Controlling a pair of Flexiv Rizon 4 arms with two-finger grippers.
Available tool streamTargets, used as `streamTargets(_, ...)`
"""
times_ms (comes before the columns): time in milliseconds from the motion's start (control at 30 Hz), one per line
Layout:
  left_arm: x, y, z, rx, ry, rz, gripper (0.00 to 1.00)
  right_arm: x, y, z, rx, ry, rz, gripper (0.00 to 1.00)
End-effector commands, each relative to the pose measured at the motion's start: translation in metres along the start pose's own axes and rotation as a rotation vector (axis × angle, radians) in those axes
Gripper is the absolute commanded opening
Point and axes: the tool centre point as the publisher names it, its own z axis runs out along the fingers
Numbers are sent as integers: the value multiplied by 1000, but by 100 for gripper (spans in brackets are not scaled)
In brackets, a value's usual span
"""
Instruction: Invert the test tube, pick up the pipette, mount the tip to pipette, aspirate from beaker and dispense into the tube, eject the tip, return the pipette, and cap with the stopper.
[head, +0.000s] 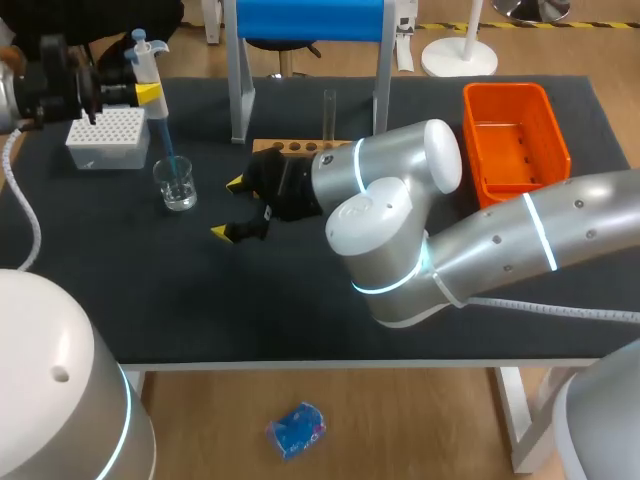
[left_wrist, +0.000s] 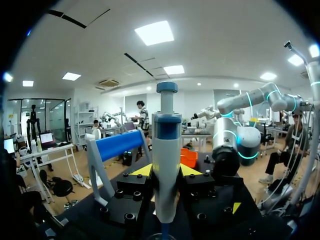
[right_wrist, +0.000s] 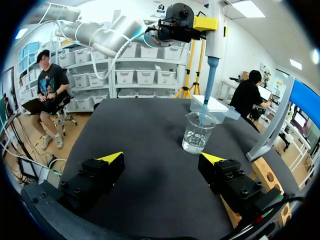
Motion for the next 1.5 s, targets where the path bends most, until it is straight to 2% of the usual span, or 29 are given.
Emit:
streamTargets(33, 0, 8, 1, 13, -3, -6, 0, 0, -1, 2, -3, -2, 0, 100)
streamTargets(800, 2, 32, 1, 19, -17, -48, 0, 0, -1, 2, -3, -2, 0, 100)
streamTargets(1500, 5, 38, 0, 25, -28, -49, 0, 0, -1, 2, -3, -2, 0, 100)
